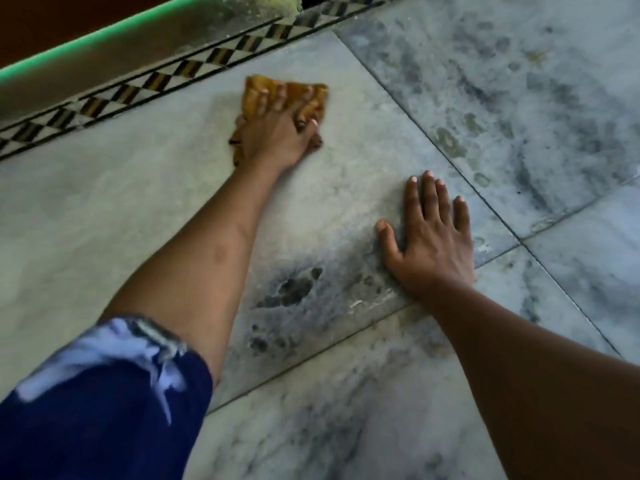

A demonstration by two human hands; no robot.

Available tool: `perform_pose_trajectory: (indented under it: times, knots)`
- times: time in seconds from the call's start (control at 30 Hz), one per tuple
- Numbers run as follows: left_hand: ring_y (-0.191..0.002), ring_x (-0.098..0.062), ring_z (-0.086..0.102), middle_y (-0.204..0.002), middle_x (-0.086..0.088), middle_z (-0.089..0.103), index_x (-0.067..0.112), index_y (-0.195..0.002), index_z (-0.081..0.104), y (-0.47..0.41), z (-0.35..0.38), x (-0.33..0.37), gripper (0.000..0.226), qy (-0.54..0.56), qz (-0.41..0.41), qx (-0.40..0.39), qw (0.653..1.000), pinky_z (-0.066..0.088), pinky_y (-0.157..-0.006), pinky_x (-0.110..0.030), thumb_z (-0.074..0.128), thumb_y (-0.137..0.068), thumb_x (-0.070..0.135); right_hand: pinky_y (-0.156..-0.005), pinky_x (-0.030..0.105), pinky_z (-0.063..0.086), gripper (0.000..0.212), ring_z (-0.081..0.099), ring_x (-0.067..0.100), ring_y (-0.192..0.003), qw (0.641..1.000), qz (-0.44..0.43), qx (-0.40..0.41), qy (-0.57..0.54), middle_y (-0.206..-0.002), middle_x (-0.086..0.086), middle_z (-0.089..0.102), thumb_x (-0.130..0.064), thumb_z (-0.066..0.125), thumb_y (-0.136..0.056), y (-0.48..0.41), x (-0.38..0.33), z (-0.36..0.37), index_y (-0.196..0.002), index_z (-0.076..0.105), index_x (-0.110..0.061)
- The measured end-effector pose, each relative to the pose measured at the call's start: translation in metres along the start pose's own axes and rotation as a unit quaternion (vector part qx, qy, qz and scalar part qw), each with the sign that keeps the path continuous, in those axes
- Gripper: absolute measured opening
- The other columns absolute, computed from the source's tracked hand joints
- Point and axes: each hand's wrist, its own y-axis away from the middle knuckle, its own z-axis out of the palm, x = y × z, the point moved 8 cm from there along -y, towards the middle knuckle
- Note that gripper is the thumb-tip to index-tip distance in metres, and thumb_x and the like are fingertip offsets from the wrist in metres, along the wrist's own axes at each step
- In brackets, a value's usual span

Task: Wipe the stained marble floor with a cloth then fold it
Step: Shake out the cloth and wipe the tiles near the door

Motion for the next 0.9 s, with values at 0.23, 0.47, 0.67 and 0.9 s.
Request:
perform_pose_trajectory:
  times: [0.23, 0.47, 0.67, 0.9]
  knots:
    - [-0.115, -0.032, 0.055, -0.125, -0.011, 0.061, 0.021, -0.126, 0.057, 0.114, -0.016, -0.003, 0.048, 0.258, 0.045, 0.041, 0.964, 0.042, -0.091, -0.035, 0.047, -0.09, 0.052, -0.118, 0.039, -0.006, 0.073, -0.007, 0.019, -0.146, 1.0, -0.007, 0.008, 0.002, -0.159, 0.007, -0.005, -0.053, 0.022, -0.094, 0.001, 0.0, -0.001, -0.15, -0.002, -0.014]
    - [-0.091, -0.025, 0.068, -0.097, -0.008, 0.072, 0.017, -0.094, 0.071, 0.234, -0.024, -0.041, 0.043, 0.808, -0.201, -0.02, 0.554, 0.052, -0.085, -0.036, 0.041, -0.094, 0.047, -0.118, 0.04, -0.004, 0.072, -0.002, 0.02, -0.146, 1.0, -0.007, 0.014, -0.005, -0.159, 0.009, 0.001, -0.052, 0.023, -0.094, 0.002, -0.001, -0.002, -0.15, 0.004, -0.011]
    - [-0.091, -0.03, 0.069, -0.101, -0.013, 0.072, 0.016, -0.094, 0.075, 0.334, -0.048, -0.089, 0.058, 0.855, -0.244, 0.007, 0.458, 0.051, -0.08, -0.044, 0.028, -0.094, 0.051, -0.118, 0.04, -0.007, 0.073, 0.0, 0.019, -0.146, 0.999, -0.018, -0.046, -0.006, -0.159, 0.009, 0.005, -0.053, 0.025, -0.095, 0.02, -0.007, -0.011, -0.149, 0.01, -0.007]
    - [-0.09, -0.03, 0.07, -0.099, -0.011, 0.073, 0.021, -0.084, 0.079, 0.421, -0.076, -0.119, 0.057, 0.834, -0.245, 0.033, 0.493, 0.053, -0.078, -0.041, 0.029, -0.094, 0.046, -0.117, 0.034, -0.002, 0.065, 0.005, 0.02, -0.146, 0.979, -0.17, -0.112, -0.011, -0.158, 0.01, 0.009, -0.045, 0.028, -0.098, 0.116, -0.079, -0.022, -0.149, 0.014, -0.008]
